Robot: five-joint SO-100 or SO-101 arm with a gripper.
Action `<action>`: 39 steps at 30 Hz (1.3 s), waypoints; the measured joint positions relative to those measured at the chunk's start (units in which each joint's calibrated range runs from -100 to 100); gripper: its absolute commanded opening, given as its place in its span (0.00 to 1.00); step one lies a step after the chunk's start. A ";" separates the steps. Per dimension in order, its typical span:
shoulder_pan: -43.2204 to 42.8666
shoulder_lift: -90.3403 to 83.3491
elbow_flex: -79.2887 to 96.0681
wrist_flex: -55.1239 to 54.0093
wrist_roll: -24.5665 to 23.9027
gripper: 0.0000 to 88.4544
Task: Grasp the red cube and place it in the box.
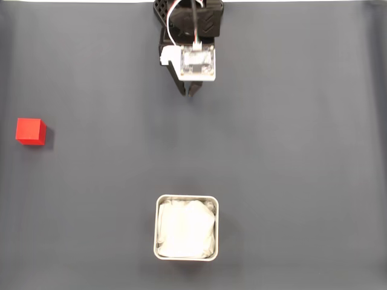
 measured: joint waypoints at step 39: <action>20.62 59.92 -75.86 9.07 -0.05 0.00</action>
